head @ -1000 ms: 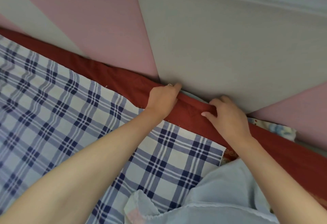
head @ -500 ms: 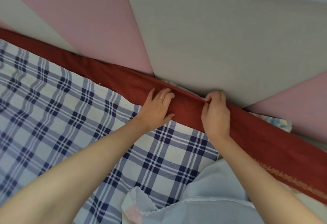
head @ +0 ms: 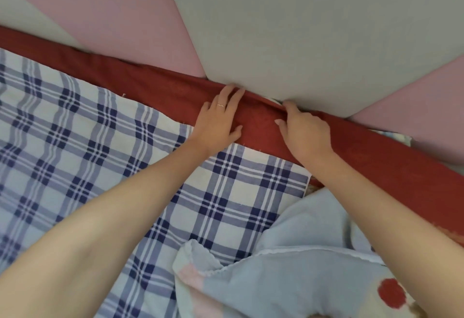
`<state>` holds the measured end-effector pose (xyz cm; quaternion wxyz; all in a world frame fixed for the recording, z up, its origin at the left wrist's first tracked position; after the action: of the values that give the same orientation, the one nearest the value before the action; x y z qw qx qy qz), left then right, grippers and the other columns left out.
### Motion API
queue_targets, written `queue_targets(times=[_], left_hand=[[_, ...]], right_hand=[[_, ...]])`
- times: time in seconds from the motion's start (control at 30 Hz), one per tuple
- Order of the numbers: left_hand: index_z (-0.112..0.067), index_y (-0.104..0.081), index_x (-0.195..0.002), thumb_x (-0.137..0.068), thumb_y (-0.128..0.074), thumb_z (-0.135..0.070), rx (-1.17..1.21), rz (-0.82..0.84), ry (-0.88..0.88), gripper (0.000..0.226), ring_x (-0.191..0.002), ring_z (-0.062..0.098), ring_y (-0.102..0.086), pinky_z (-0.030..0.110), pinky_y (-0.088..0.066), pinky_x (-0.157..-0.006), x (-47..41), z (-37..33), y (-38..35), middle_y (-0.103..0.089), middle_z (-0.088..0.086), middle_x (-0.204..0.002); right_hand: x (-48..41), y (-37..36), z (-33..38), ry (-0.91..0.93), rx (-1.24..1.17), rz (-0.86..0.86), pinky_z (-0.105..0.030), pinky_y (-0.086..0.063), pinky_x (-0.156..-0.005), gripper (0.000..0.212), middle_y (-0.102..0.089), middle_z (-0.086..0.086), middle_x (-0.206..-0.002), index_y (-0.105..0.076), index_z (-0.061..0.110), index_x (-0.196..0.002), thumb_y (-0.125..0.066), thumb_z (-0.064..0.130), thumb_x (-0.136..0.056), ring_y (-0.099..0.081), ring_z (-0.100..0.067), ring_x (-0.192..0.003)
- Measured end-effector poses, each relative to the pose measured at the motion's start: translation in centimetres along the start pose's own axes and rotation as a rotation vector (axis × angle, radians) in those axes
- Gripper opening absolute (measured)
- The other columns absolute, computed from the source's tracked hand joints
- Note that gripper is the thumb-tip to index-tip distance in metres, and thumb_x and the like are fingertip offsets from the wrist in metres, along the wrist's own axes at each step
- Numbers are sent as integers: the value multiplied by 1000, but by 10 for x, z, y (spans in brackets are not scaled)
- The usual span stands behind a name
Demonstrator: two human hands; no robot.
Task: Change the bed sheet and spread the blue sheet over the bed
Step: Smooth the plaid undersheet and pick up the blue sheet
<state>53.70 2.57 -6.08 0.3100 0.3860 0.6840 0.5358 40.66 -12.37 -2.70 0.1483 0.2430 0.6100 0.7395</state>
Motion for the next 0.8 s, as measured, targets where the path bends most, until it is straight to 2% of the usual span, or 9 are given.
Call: queue_targets(times=[0.1,0.2,0.27,0.33,0.4,0.5,0.6,0.67,0.8], left_hand=[[-8,-32,-143,-72,-70,-27,54,93,71,83,-117,32,-46,44,-45,-88,-6,-4,5,-40,14,-140],[-9,-45,-133,-70,-69,-26,-8,124,31,69,-110,32,-48,45,-46,-85,-11,-5,9,-49,15,-127],[-7,-57,-120,-71,-67,-20,-36,61,-76,52,-101,33,-55,42,-51,-75,-13,-7,11,-56,15,-114],[-7,-64,-108,-74,-61,-14,-21,-45,-172,34,-87,30,-61,32,-50,-59,-15,-13,13,-61,13,-103],[-10,-65,-108,-79,-52,-15,-7,-94,-172,32,-80,25,-64,23,-40,-47,-17,-21,17,-63,9,-105],[-9,-65,-102,-78,-54,-8,0,-36,-107,27,-69,29,-65,25,-34,-42,-21,-26,19,-65,9,-103],[-6,-61,-86,-71,-60,-2,-49,-15,-45,15,-54,33,-60,23,-26,-41,-24,-23,24,-64,11,-85],[-6,-59,-85,-72,-62,-3,-54,-80,38,14,-54,33,-58,24,-26,-41,-26,-21,29,-63,11,-87],[-3,-55,-100,-76,-66,-5,109,-160,122,27,-68,33,-60,30,-40,-52,-21,-14,26,-56,17,-112]], right_hand=[[-7,-3,12,-111,-154,65,-37,-42,-71,43,-64,-15,-112,-45,10,-128,-45,40,-98,-62,-35,-100],[-20,-14,19,-366,-526,156,-36,-45,-88,35,-64,-12,-117,-57,12,-120,-52,35,-94,-59,-30,-110],[-26,-21,24,-465,-787,160,-36,-51,-82,23,-70,-11,-97,-62,13,-108,-55,24,-90,-67,-25,-92],[-21,-21,33,-450,-993,110,-32,-52,-65,9,-66,-4,-67,-57,14,-94,-51,13,-88,-65,-14,-60],[-12,-18,37,-299,-912,5,-30,-47,-63,9,-64,0,-63,-51,17,-91,-49,8,-88,-62,-15,-59],[5,-23,34,-135,-780,-144,-39,-49,-64,9,-69,-5,-73,-51,19,-90,-53,11,-87,-62,-24,-65],[10,-27,33,-98,-841,-213,-39,-44,-56,8,-63,-3,-72,-51,16,-89,-54,8,-88,-50,-17,-52],[8,-23,35,-89,-950,-301,-33,-40,-57,9,-58,1,-74,-52,14,-88,-55,5,-87,-47,-11,-52],[4,-22,35,-165,-1061,-355,-26,-46,-87,11,-60,9,-91,-56,8,-98,-55,6,-87,-62,-18,-92]])
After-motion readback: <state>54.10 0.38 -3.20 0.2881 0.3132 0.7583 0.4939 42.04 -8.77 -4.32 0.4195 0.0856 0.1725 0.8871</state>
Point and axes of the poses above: each hand's wrist, its own x-axis away from the middle knuckle, its own y-axis out of the back of the hand, z = x × y, the point moved 1 cm from there along -x, towards the middle knuckle
